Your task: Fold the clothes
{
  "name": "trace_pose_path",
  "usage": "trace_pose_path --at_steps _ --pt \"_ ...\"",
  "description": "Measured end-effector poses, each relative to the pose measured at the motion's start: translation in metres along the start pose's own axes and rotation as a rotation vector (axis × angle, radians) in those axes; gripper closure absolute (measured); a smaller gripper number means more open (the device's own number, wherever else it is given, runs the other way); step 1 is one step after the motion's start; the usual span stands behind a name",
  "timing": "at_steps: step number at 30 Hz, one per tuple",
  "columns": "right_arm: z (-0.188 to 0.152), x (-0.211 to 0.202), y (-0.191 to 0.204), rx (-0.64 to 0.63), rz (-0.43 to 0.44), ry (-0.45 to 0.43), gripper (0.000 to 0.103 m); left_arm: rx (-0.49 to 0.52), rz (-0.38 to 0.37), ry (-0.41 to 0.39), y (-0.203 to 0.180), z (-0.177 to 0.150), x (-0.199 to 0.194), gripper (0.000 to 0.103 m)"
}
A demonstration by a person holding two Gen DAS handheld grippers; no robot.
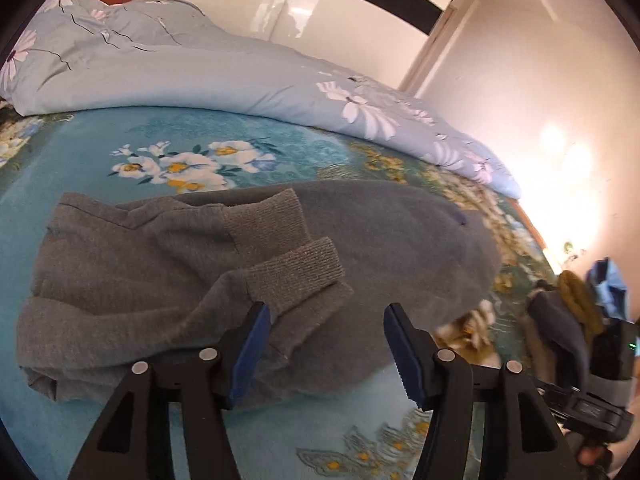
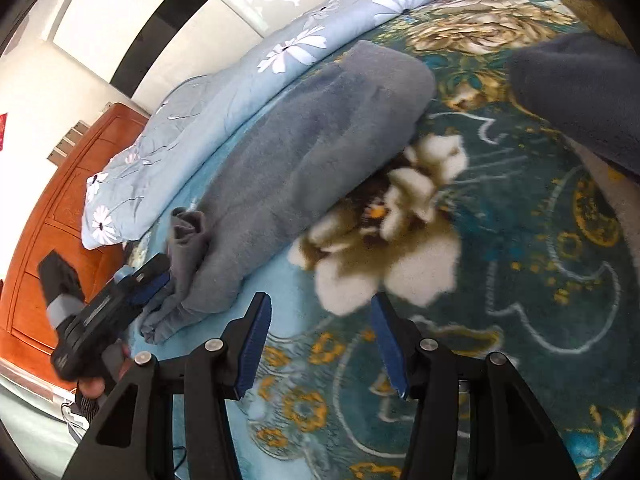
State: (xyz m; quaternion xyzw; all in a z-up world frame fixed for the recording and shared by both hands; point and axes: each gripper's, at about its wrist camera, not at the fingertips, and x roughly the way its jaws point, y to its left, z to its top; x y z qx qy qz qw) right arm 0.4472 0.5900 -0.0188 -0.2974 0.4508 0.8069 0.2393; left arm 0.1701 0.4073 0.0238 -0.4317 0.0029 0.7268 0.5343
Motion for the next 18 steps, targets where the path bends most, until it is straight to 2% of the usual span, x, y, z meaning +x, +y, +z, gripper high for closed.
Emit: trace_pose_path --at_steps 1,2,5,7,9,12,14,16,18 --pt "0.003 0.004 0.006 -0.005 0.016 0.0 0.05 -0.024 -0.007 -0.037 0.009 -0.001 -0.014 0.035" --pt "0.005 0.008 0.014 -0.016 0.037 0.002 0.05 -0.057 0.023 -0.069 0.022 -0.002 -0.028 0.03" --pt "0.013 0.027 0.044 -0.061 0.116 0.023 0.049 -0.242 0.213 -0.168 0.085 -0.002 -0.064 0.03" --pt "0.018 0.041 0.064 -0.092 0.165 0.037 0.04 -0.388 0.269 -0.188 0.133 -0.004 -0.079 0.03" --pt "0.024 0.062 0.086 -0.122 0.195 0.054 0.036 -0.499 0.254 -0.168 0.172 -0.011 -0.08 0.029" --pt "0.027 0.097 0.111 -0.1 0.248 0.064 0.036 -0.588 0.207 -0.121 0.201 -0.026 -0.069 0.029" --pt "0.028 0.121 0.126 -0.079 0.263 0.08 0.036 -0.612 0.177 -0.1 0.205 -0.032 -0.063 0.03" --pt "0.027 0.138 0.137 -0.061 0.211 0.08 0.036 -0.596 0.161 -0.109 0.203 -0.031 -0.063 0.029" --pt "0.026 0.149 0.141 -0.032 0.197 0.093 0.036 -0.585 0.146 -0.11 0.202 -0.029 -0.061 0.029"
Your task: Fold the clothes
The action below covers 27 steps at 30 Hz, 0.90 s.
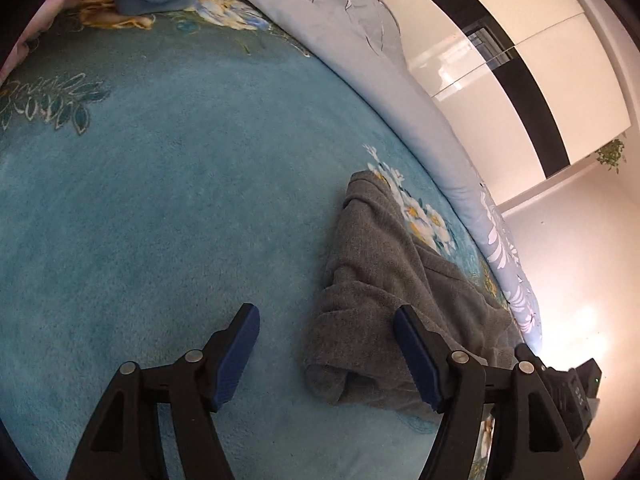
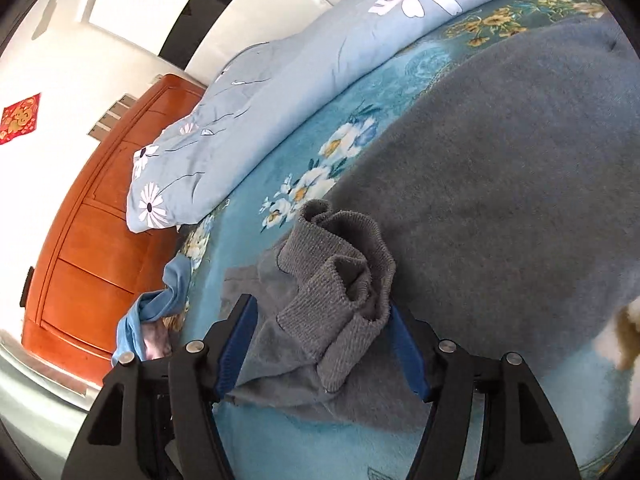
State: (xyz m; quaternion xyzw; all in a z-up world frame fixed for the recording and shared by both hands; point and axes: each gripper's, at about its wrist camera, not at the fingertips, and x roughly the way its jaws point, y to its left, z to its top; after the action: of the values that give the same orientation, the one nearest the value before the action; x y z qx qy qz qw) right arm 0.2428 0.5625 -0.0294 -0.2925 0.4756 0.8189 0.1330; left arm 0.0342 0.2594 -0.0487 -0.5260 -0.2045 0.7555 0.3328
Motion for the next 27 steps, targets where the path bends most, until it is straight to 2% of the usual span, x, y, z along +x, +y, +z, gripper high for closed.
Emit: trace_pose_path --at_steps 9,11,12,14,18,20,22,25,27 --pt "0.008 0.022 0.004 0.075 -0.059 0.02 0.038 -0.001 -0.054 -0.007 -0.003 0.008 0.005 0.028" --pt "0.011 0.023 0.01 0.069 -0.067 0.024 0.075 -0.009 -0.052 -0.001 0.0 0.009 0.008 0.028" --pt "0.015 0.022 0.016 0.045 -0.062 0.026 0.077 -0.014 -0.05 0.004 0.001 0.009 0.009 0.028" --pt "0.021 0.016 0.034 -0.046 -0.068 0.017 0.081 -0.015 -0.052 0.005 0.001 0.009 0.01 0.028" --pt "0.024 -0.012 0.089 -0.409 -0.113 -0.117 0.081 0.021 -0.043 -0.008 -0.006 0.009 0.009 0.028" --pt "0.022 -0.017 0.092 -0.515 -0.114 -0.166 0.081 0.037 -0.034 0.005 -0.01 0.008 0.013 0.028" --pt "0.027 -0.009 0.073 -0.486 -0.153 -0.137 0.081 0.053 -0.018 0.021 -0.01 0.007 0.017 0.028" --pt "0.037 0.015 0.022 -0.301 -0.216 -0.046 0.081 0.083 0.001 0.034 -0.012 0.006 0.018 0.028" --pt "0.039 0.019 0.003 -0.225 -0.198 -0.037 0.08 0.108 0.023 0.038 -0.015 0.005 0.02 0.028"
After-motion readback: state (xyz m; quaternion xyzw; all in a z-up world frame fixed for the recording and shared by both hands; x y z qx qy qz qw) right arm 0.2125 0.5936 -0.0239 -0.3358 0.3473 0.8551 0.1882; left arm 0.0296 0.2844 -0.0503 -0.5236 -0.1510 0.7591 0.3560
